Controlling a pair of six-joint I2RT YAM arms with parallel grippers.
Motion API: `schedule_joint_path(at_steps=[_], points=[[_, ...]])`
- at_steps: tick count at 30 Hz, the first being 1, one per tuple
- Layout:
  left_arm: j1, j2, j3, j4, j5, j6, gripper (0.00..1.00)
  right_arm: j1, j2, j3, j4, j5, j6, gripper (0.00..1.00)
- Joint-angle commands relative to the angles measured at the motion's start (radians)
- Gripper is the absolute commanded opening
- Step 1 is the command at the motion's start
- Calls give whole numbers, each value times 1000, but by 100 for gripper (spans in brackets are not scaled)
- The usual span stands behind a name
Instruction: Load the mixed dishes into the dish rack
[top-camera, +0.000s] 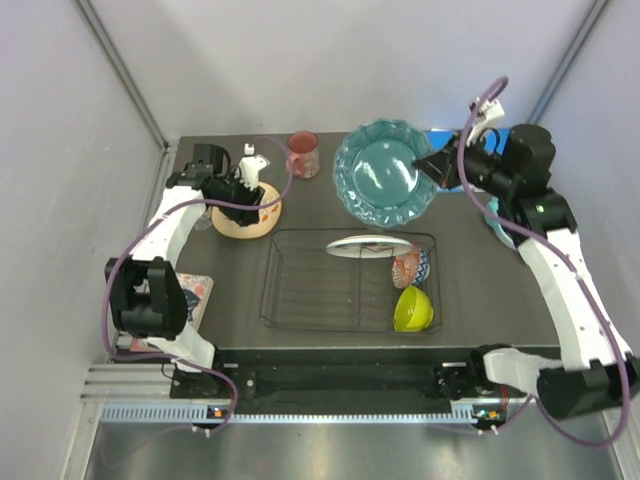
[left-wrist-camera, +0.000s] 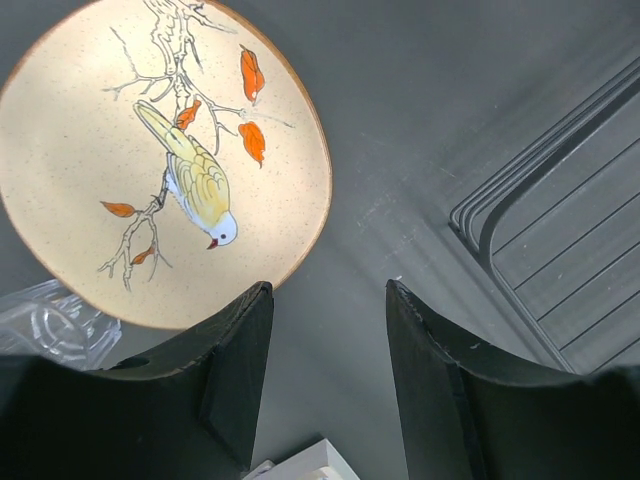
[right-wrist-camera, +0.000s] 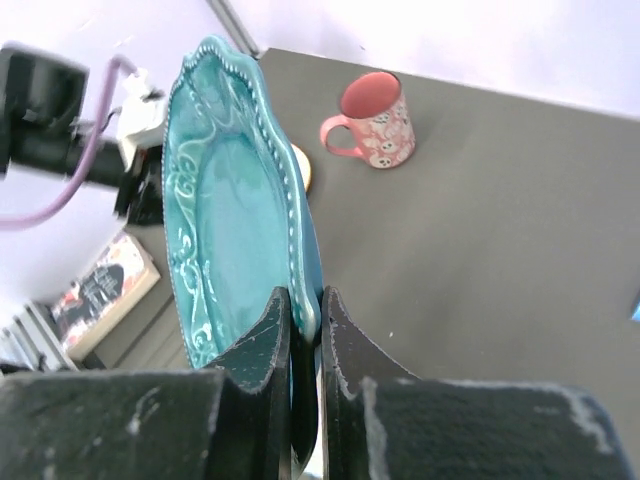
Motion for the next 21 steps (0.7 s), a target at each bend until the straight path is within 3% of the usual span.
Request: schedule_joint_path(at_steps=[1, 5, 8, 14, 21], points=[[6, -63, -9, 3, -2, -19, 54, 100, -180, -23, 20, 72, -127, 0], [6, -92, -26, -3, -13, -27, 54, 266, -284, -35, -117, 268, -241, 0], [6, -110, -43, -6, -23, -28, 54, 326, -373, -86, -114, 325, -293, 0], [6, -124, -61, -23, -59, -31, 54, 366, -524, -191, -65, 322, -410, 0], [6, -129, -78, -23, -78, -42, 54, 381, -582, -241, -70, 252, -549, 0]])
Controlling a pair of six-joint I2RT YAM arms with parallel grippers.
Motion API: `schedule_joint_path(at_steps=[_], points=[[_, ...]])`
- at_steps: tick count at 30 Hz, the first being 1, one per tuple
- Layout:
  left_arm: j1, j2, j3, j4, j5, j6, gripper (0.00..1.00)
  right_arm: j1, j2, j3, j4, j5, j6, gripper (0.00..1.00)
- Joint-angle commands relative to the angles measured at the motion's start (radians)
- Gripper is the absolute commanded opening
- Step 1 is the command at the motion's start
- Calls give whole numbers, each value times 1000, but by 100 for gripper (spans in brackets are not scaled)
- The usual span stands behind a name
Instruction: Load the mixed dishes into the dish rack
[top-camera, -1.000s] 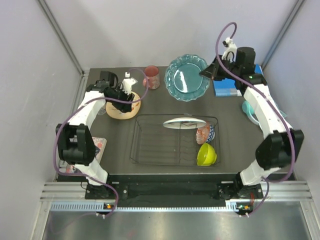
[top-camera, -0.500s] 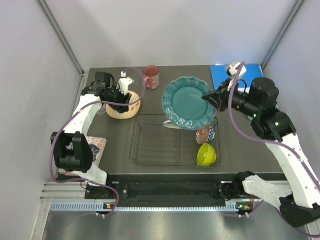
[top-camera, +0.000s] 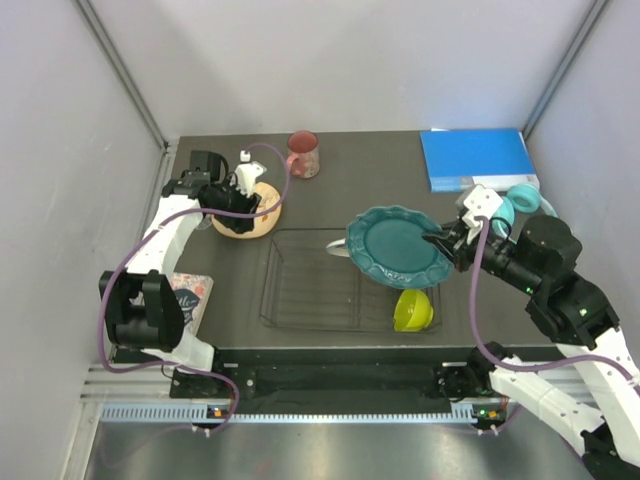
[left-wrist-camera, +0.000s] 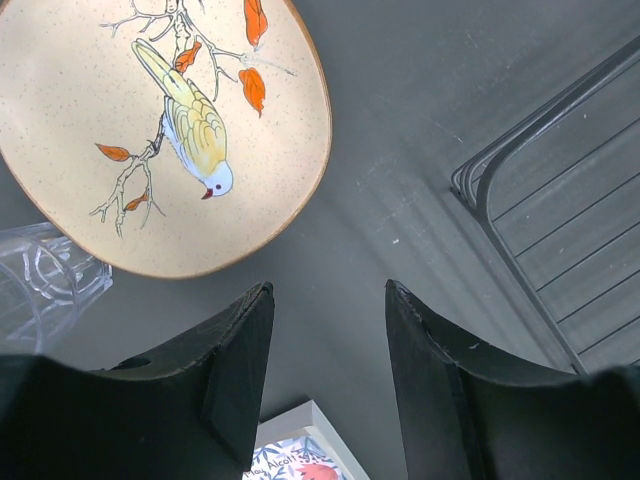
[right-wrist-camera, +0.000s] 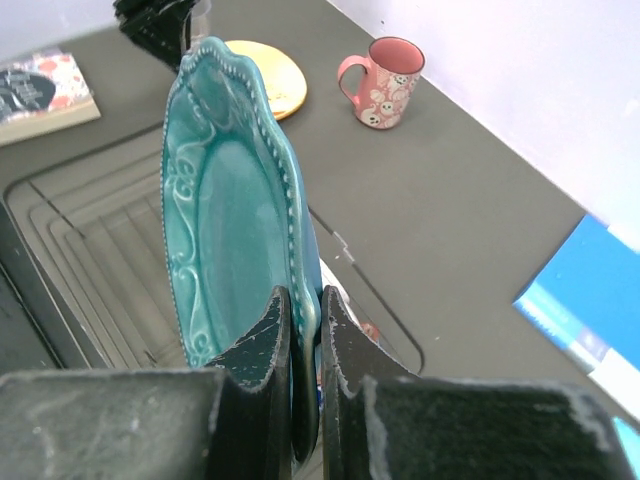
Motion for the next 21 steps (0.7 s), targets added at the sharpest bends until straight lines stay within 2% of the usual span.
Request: schedule_joint_path(at_steps=[1, 9, 13, 15, 16, 18, 19, 20, 21], points=[[4, -40, -9, -3, -16, -16, 54, 26, -45, 24, 162, -47, -106, 0], [4, -28, -16, -8, -25, -18, 54, 55, -42, 53, 50, -56, -290, 0], [4, -33, -22, -9, -19, -25, 54, 130, -28, 50, 51, 6, -339, 0], [4, -34, -26, -6, -20, -25, 54, 182, -4, 55, 38, 91, -376, 0], [4, -33, -28, -8, -23, -22, 54, 267, 13, 65, 25, 129, -393, 0], [4, -31, -28, -11, -26, -19, 54, 404, 74, 73, 4, 345, -431, 0], [4, -28, -26, -12, -29, -19, 54, 579, 96, 72, -5, 438, -445, 0], [4, -27, -23, -15, -32, -19, 54, 665, 144, 67, -1, 630, -456, 0], [4, -27, -23, -15, -31, -21, 54, 734, 166, 67, 2, 708, -478, 0]])
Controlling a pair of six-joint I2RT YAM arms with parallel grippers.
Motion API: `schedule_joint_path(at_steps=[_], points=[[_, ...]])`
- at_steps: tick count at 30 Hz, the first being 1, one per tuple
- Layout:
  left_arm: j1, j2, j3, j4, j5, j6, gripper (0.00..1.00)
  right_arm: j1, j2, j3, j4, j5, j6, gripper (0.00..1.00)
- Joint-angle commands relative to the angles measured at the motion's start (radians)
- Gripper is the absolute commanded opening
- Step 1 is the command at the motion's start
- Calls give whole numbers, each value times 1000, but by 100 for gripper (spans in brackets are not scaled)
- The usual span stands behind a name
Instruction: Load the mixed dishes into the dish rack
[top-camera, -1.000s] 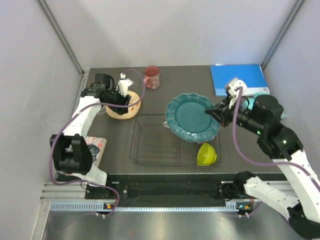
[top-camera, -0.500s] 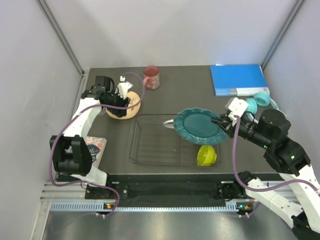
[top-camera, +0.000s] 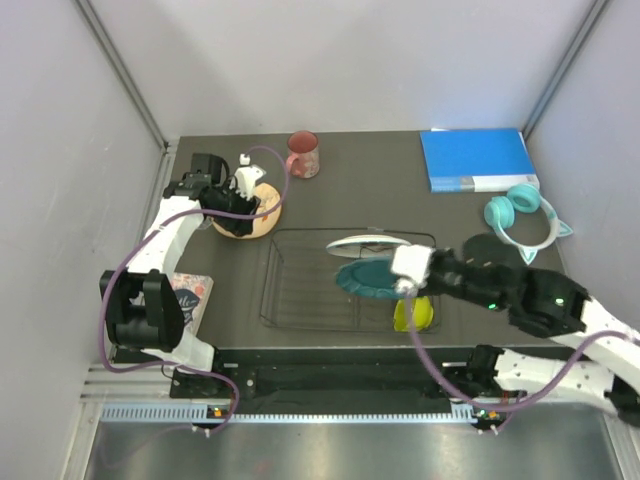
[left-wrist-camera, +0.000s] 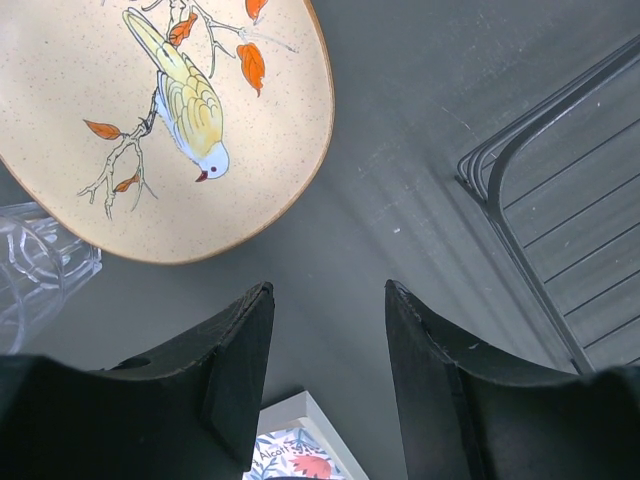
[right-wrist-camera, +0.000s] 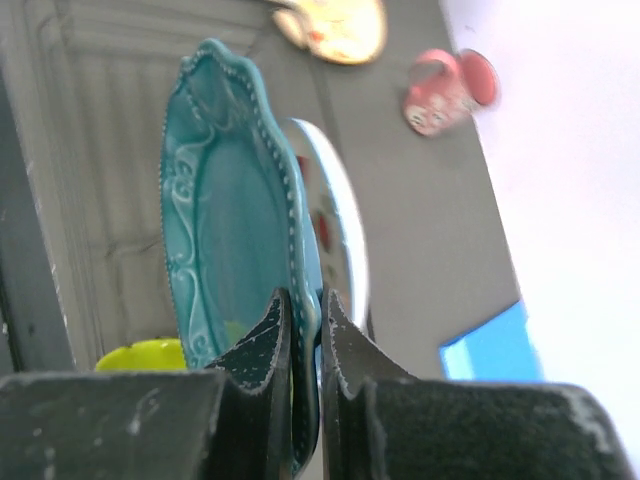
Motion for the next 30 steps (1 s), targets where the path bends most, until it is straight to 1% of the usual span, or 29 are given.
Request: schedule_joint_path(at_steps=[1, 4, 6, 10, 11, 14, 17, 23, 30], points=[[4, -26, -1, -11, 0, -3, 54, 361, 130, 72, 127, 477, -99, 0], [4, -26, -1, -9, 1, -3, 54, 376, 151, 106, 149, 475, -111, 0], [4, -26, -2, -11, 0, -3, 54, 394, 161, 129, 147, 515, -132, 0], [4, -33, -24, -8, 4, 1, 54, 485, 190, 135, 144, 678, -200, 0], [4, -32, -33, -6, 6, -2, 54, 491, 194, 130, 156, 689, -224, 0], [4, -40, -47, -2, 12, -6, 54, 491, 191, 137, 181, 679, -228, 0], [4, -50, -54, 0, 9, -3, 54, 493, 198, 126, 167, 683, -228, 0], [5, -61, -67, 0, 6, 3, 54, 493, 163, 19, 216, 705, -269, 0], [5, -61, -79, 11, 10, -2, 54, 493, 152, -49, 232, 699, -263, 0]])
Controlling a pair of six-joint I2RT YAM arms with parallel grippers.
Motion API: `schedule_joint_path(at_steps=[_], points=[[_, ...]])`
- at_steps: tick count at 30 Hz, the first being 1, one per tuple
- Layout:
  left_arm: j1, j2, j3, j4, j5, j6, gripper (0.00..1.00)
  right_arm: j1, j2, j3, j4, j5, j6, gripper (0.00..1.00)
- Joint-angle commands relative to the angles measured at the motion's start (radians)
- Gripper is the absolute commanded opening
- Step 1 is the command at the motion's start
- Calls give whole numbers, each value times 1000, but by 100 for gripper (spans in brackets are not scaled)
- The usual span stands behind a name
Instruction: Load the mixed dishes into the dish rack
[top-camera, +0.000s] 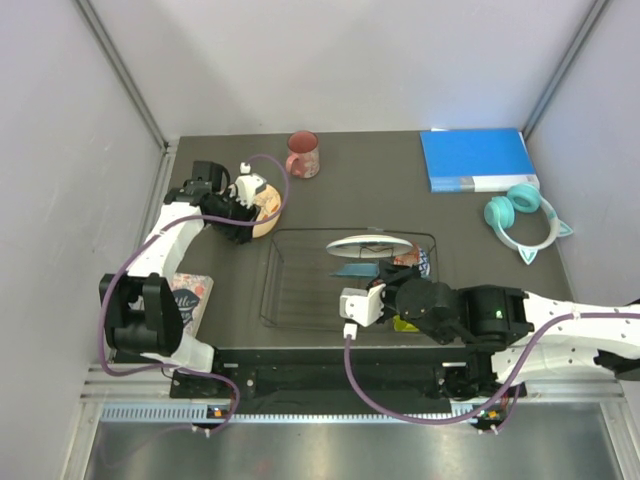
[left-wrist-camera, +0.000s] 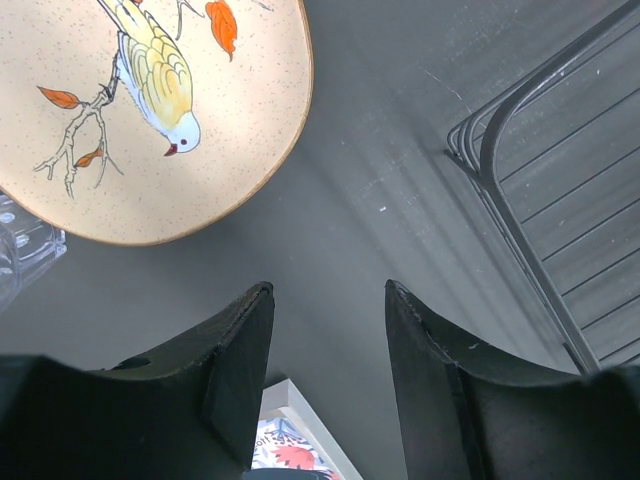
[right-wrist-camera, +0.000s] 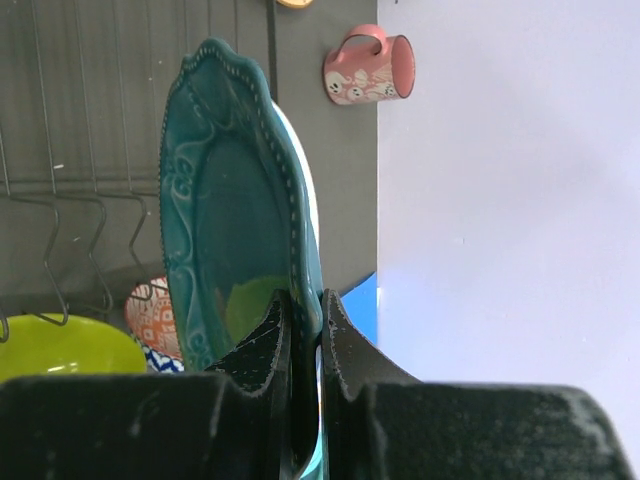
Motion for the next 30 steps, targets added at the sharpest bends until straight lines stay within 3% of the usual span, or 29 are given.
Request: schedule_joint_path(at_steps=[1, 11, 30], points=[[5, -34, -15, 12, 15, 0, 54, 13, -51, -18, 156, 58, -37, 0], [5, -29, -29, 21, 31, -5, 53, 13, -82, -157, 304, 95, -130, 0], [5, -31, -72, 47, 38, -6, 53, -64, -106, -230, 459, 54, -224, 0]])
